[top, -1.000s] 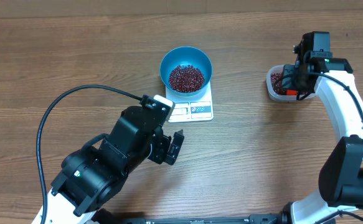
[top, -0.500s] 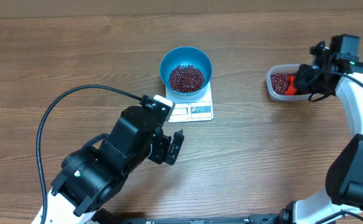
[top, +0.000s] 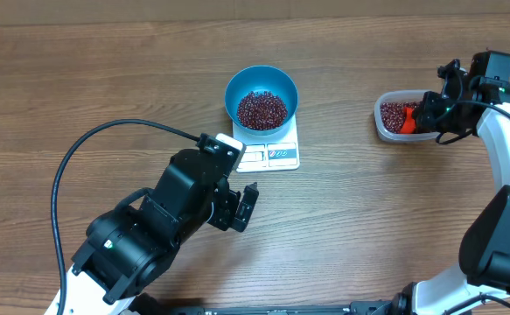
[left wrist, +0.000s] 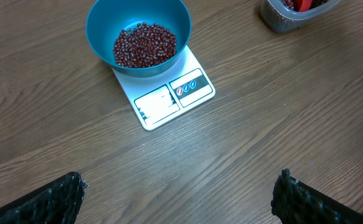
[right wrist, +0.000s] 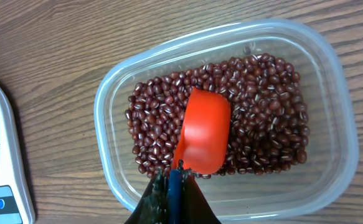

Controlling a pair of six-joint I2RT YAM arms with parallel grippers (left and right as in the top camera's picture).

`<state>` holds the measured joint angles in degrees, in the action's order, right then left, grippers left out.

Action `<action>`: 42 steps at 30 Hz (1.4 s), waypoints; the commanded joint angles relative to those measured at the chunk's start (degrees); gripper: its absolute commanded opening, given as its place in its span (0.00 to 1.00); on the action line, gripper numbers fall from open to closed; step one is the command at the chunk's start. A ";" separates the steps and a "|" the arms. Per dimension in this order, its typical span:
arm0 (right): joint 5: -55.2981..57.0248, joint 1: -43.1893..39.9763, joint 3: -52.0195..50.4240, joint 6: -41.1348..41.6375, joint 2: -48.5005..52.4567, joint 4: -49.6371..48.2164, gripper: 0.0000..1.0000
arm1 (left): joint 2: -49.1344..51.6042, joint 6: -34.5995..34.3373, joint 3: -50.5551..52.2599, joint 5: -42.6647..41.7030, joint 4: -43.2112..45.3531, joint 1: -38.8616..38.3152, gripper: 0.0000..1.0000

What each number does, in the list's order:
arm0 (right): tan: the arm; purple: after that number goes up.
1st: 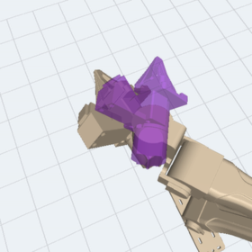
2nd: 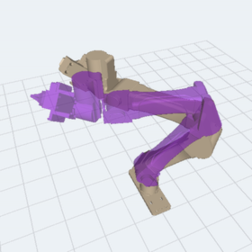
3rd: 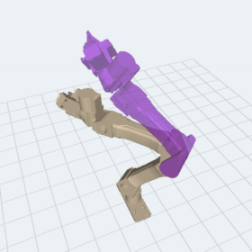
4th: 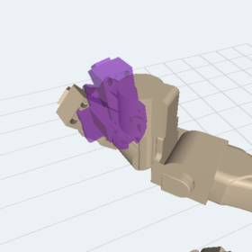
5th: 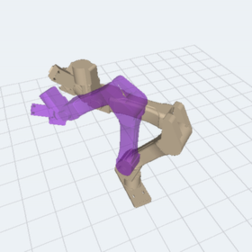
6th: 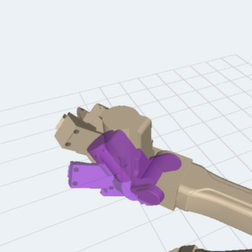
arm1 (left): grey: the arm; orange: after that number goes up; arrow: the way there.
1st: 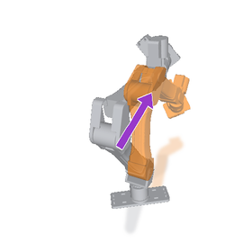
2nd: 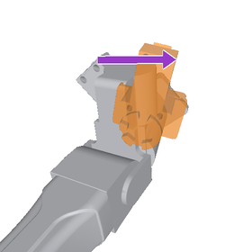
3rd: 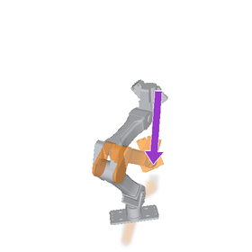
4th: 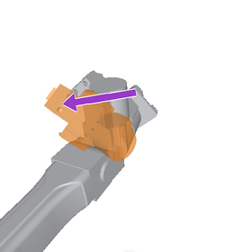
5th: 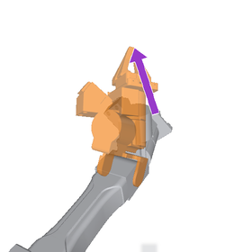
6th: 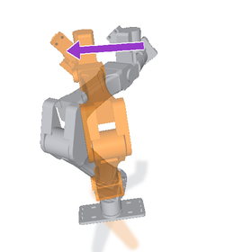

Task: Scoop item into bowl and weigh 150g on scale
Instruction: 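Lower the scoop into the beans with the right gripper, then drag the scoop through the beans to fill it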

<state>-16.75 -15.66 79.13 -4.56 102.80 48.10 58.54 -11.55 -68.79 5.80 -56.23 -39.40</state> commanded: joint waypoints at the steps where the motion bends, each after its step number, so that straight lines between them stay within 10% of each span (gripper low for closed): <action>1: -1.44 0.15 -0.44 -0.46 2.93 0.20 0.04 | 0.28 0.85 0.13 0.59 -0.15 -0.37 0.99; 42: -22.88 -8.52 -0.44 -4.33 4.74 0.48 0.04 | 0.28 0.83 0.13 0.59 -0.15 -0.37 0.99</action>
<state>-35.68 -24.34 79.33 -8.62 107.35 48.53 58.54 -11.55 -68.79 5.80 -56.23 -39.40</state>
